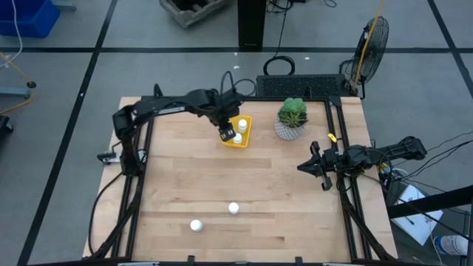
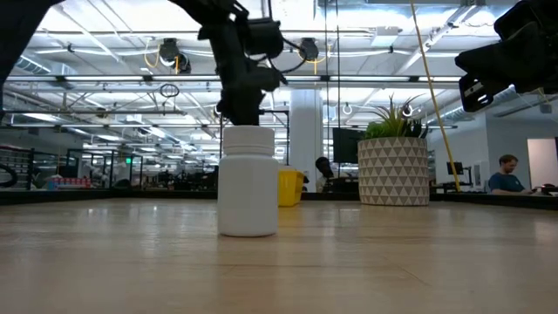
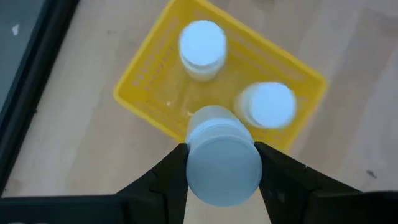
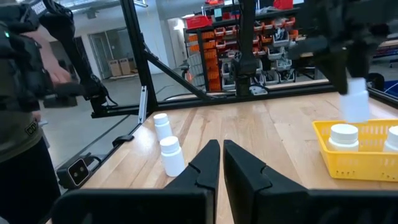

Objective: Pick and place pill bottles into a basket
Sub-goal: Put the white pill bottle into the yellow basket

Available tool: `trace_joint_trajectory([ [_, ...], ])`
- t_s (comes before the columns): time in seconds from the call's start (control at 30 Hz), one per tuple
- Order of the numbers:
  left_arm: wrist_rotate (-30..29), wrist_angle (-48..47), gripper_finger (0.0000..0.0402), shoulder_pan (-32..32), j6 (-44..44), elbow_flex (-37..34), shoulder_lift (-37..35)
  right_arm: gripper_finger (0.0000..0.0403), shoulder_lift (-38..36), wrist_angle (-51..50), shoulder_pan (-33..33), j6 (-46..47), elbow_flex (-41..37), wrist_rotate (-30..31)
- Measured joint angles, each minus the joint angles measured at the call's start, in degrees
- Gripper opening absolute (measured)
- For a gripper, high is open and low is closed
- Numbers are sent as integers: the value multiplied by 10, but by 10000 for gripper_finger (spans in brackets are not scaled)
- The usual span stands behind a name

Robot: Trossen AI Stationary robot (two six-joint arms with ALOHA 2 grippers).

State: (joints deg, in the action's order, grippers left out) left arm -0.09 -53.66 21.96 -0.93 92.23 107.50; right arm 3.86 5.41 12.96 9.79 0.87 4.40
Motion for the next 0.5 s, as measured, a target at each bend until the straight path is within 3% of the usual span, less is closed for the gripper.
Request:
trace_joint_trajectory([
  [0.3,-12,39,193,16,20,0,37,16,0,0,0,0,0,0],
  [0.5,-15,82,164,21,25,0,44,16,0,0,0,0,0,0],
])
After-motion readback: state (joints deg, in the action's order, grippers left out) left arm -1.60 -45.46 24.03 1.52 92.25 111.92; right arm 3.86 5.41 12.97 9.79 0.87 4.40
